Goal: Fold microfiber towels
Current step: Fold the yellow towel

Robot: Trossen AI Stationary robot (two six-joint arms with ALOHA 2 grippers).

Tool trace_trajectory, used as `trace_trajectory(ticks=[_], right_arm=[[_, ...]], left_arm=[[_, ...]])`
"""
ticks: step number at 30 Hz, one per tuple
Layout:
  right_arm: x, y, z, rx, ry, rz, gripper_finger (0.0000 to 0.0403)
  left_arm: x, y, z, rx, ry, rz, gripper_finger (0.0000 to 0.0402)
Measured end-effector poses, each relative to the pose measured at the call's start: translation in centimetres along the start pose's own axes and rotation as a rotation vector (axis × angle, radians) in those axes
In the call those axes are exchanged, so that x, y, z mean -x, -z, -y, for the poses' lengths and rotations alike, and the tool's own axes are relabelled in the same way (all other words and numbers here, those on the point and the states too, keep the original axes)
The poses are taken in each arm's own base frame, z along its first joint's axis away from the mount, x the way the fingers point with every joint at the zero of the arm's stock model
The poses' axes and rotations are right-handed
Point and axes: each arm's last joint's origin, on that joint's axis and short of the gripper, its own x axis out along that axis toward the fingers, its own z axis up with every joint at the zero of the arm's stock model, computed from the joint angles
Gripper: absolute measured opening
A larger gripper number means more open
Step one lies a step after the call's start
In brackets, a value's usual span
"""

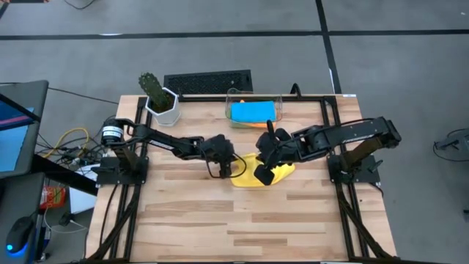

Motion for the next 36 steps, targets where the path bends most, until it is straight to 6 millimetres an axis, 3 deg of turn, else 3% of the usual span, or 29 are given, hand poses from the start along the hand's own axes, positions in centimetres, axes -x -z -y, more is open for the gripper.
trace_trajectory(ticks=[12,17,21,28,36], right_arm=[[0.2,-0.6,-0.3,0.042,-0.034,0.057,0.0013],[0.4,-0.8,-0.3,0.055,-0.023,0.070,0.0012],[0.6,-0.9,0.2,0.061,-0.003,0.072,0.0010],[0.4,-2.4,1.6,0.128,0.088,0.146,0.0009],[3.9,-6.1,4.3,0.202,0.288,0.317,0.0009]], left_arm=[[0.2,1.3,0.1,0.064,-0.016,-0.143,0.0000],[2.0,1.1,0.6,0.158,0.017,-0.210,0.0000],[5.5,0.1,0.8,0.178,-0.023,-0.227,0.0000],[14.0,-2.6,-0.3,0.172,-0.201,-0.070,0.0000],[23.6,-7.4,-2.4,0.092,-0.473,0.109,0.0000]])
